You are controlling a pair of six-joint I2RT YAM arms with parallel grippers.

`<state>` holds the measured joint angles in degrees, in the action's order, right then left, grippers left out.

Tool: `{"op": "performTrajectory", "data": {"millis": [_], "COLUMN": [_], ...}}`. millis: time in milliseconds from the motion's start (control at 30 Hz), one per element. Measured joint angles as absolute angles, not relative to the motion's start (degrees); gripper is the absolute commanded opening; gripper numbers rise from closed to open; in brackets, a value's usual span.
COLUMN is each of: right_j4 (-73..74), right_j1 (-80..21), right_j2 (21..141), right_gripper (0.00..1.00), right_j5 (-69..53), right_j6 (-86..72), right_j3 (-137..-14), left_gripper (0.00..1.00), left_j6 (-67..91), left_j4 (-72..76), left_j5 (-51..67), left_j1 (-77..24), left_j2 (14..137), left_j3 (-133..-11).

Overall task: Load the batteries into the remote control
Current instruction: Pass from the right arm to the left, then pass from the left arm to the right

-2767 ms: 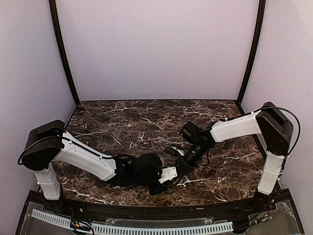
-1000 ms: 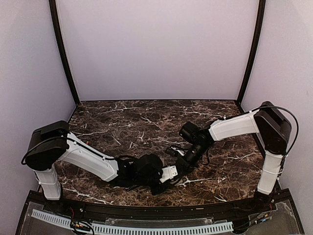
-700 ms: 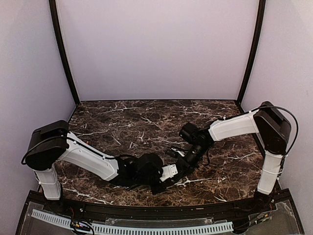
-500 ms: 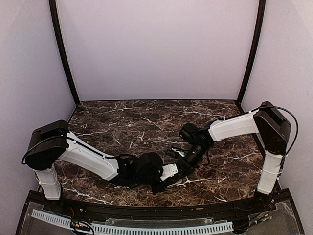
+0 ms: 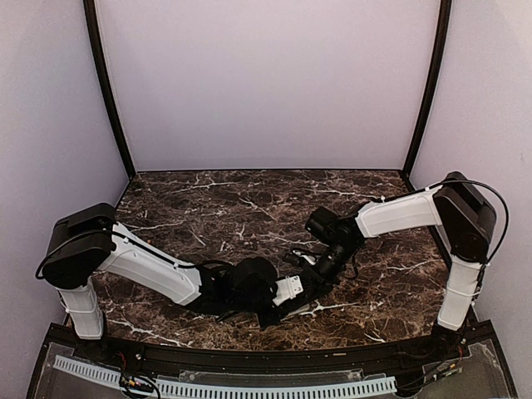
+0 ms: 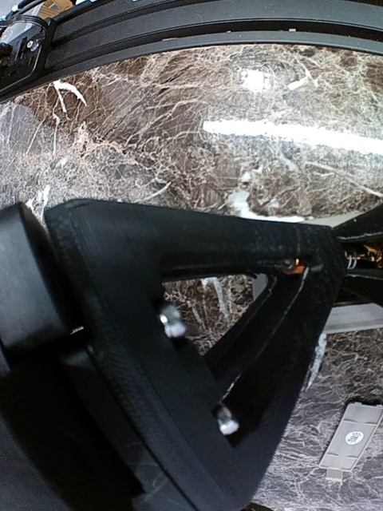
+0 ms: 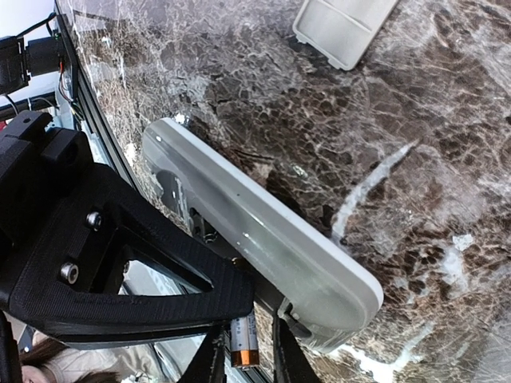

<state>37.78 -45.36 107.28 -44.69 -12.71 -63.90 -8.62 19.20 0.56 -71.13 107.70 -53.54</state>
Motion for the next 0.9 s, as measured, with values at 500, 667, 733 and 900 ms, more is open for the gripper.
{"op": "performTrajectory", "data": {"millis": [500, 667, 733, 900], "right_j4": [36.8, 35.51, 35.14, 33.58], "right_j1": [-44.6, -44.56, -44.53, -44.31], "right_j2": [104.42, 102.37, 101.47, 100.71], "right_gripper": [0.29, 0.32, 0.32, 0.32], "right_j5": [-43.72, -43.7, -43.72, -43.81], "right_j6": [-13.26, -14.76, -15.18, -15.94], "right_j3": [-64.16, -62.63, -61.78, -59.72], "left_gripper": [0.04, 0.04, 0.04, 0.03], "left_j6": [-8.51, -8.36, -8.34, -8.29], "left_j4": [18.35, 18.26, 18.24, 18.06], "left_j5": [2.28, 2.59, 2.7, 3.01], "left_j1": [-71.13, -71.11, -71.02, -70.83], "left_j2": [107.7, 107.7, 107.7, 107.7], "left_j3": [-53.98, -54.0, -54.0, -54.08]}}
